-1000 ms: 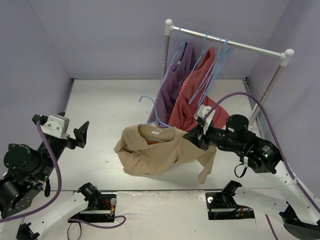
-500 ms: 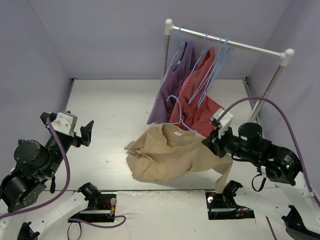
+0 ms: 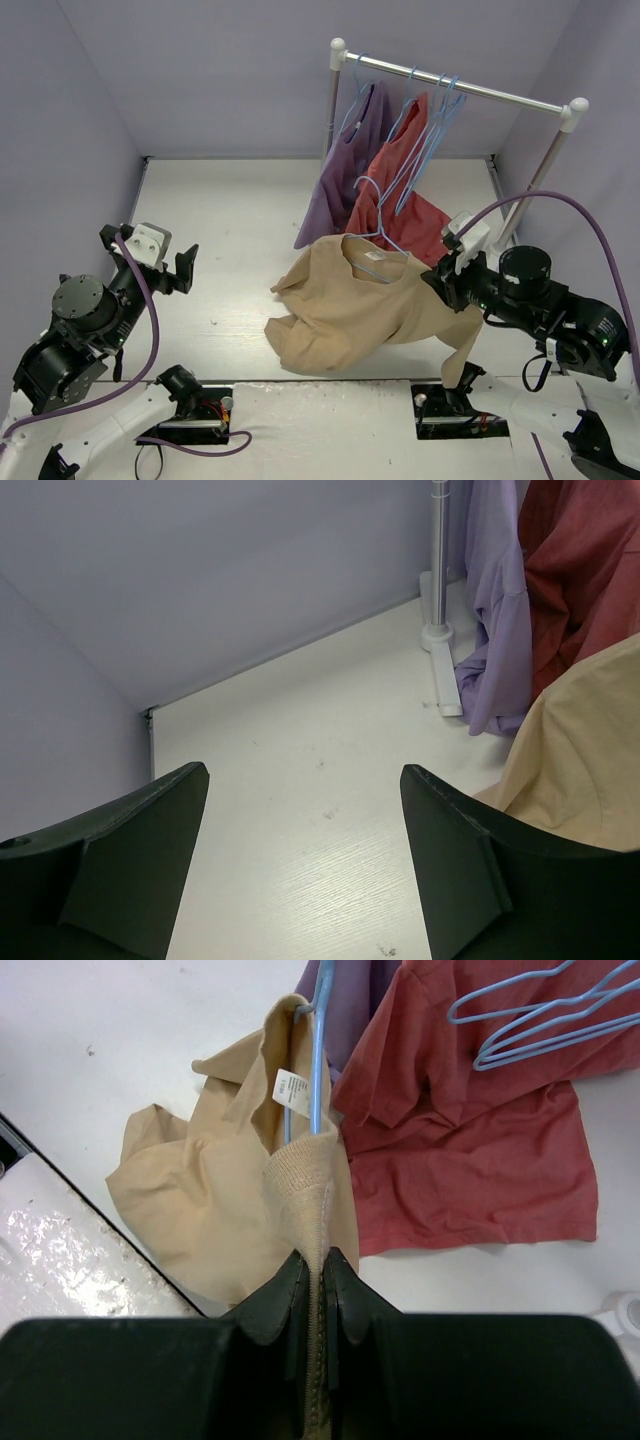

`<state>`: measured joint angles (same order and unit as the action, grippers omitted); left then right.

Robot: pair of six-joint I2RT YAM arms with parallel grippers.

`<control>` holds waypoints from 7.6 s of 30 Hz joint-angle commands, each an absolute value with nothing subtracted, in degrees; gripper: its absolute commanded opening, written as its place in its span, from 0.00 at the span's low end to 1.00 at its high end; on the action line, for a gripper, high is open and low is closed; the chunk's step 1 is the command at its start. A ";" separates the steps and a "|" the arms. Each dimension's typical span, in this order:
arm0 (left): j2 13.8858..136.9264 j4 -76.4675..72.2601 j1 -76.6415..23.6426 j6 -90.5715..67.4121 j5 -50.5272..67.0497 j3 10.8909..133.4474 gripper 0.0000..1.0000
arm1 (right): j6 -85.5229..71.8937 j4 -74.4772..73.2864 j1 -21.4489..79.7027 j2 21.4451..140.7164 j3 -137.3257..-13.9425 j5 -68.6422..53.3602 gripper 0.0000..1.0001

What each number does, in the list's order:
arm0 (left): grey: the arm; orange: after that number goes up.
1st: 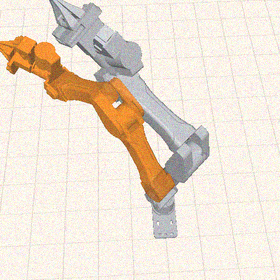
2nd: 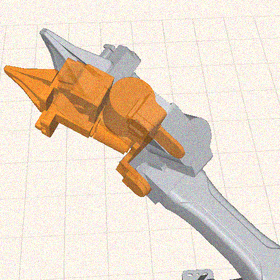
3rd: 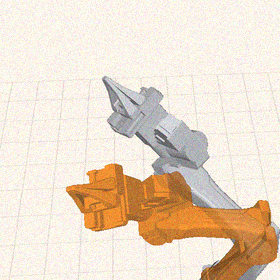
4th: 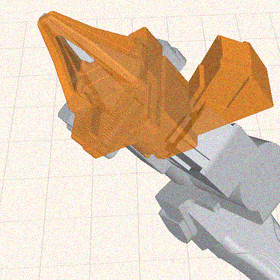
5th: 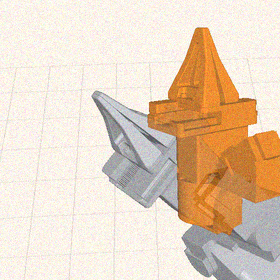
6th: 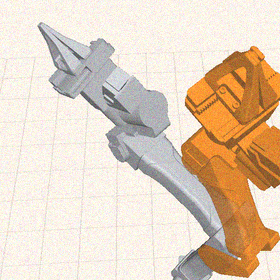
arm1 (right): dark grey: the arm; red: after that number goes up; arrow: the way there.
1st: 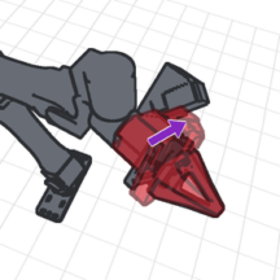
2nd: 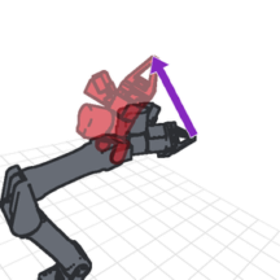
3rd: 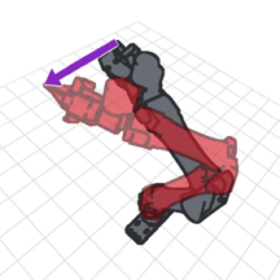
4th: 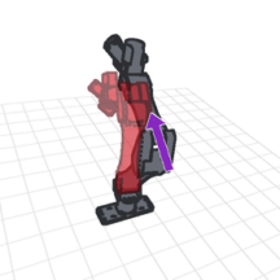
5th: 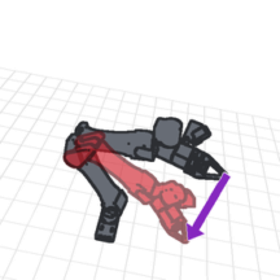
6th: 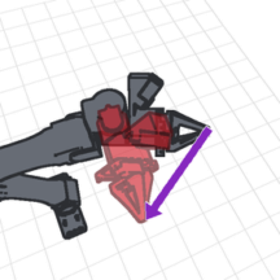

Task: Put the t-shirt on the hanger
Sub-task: Place the hanger at the clothesline, then reset both arms

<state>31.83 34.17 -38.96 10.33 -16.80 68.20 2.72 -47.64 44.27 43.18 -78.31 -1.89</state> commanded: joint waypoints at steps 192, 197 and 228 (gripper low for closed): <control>28.67 30.41 -25.84 -1.94 -19.42 60.61 0.89 | 0.00 -4.63 2.06 25.03 -60.71 7.23 1.00; 25.75 32.11 -25.85 -3.88 -19.62 60.29 0.91 | 0.08 -8.42 3.71 16.45 -59.33 8.26 1.00; 21.56 40.20 -25.93 -7.42 -18.60 60.87 0.94 | 2.69 -11.95 6.67 11.59 -59.98 13.72 1.00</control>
<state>19.55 42.24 -26.17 -6.37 -18.92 60.38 1.73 -15.68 6.09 8.59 -58.83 12.72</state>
